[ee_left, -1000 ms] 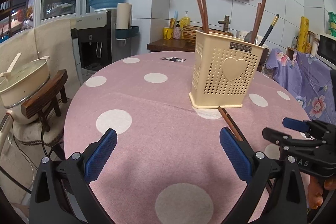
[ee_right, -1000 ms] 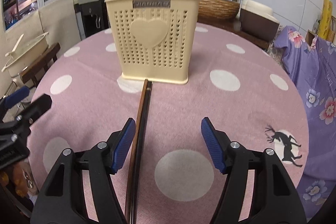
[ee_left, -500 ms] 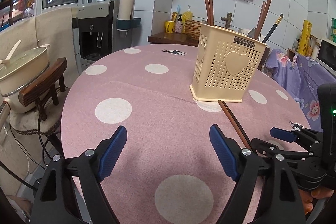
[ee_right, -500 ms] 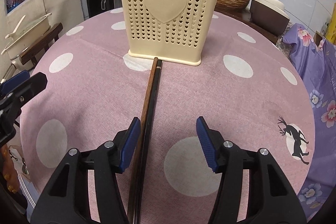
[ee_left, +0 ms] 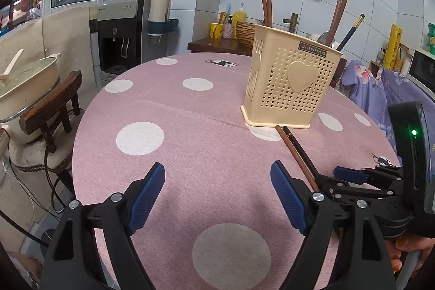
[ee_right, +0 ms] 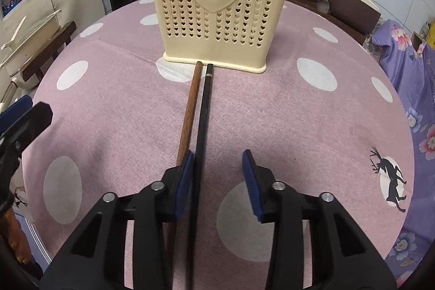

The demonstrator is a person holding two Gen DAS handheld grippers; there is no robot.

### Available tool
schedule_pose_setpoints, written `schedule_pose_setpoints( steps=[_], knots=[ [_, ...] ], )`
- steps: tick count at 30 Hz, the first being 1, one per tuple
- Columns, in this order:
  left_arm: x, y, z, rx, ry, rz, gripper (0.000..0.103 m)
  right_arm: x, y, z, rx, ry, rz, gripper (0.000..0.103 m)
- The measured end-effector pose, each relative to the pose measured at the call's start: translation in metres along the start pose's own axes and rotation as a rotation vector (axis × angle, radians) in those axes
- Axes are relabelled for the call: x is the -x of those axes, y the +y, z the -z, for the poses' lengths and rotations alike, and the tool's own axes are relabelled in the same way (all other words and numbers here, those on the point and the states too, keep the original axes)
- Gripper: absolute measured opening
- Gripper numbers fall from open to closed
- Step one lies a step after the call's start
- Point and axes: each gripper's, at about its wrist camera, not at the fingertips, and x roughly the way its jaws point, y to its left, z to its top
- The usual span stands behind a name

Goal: Organize utensils
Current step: 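Close the right tool on the black chopstick, then lift the black chopstick with the right tool while the left tool grasps the brown chopstick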

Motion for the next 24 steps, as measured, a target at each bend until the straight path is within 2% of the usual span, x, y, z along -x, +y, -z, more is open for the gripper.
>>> schedule_pose_setpoints(
  steps=[4,7,14,18,20,24],
  knots=[
    [-0.003,-0.003,0.001,-0.006,0.022,0.012,0.073,0.000,-0.001,0.001,-0.022,0.013,-0.001,0.011],
    [-0.006,-0.006,0.001,-0.011,0.035,0.023,0.069,0.005,-0.011,0.007,-0.053,0.011,0.012,0.008],
    [-0.025,-0.020,-0.001,-0.025,0.106,0.086,0.059,0.019,-0.047,0.030,-0.167,0.018,0.029,0.007],
    [-0.036,-0.040,-0.011,-0.054,0.141,0.146,0.058,0.026,-0.059,0.039,-0.226,0.016,0.021,0.007],
    [-0.044,-0.052,-0.015,-0.081,0.163,0.170,0.058,0.027,-0.063,0.043,-0.253,0.006,-0.010,0.008],
    [-0.067,-0.073,-0.024,-0.118,0.208,0.181,0.058,0.032,-0.067,0.046,-0.276,-0.024,-0.044,0.026]
  ],
)
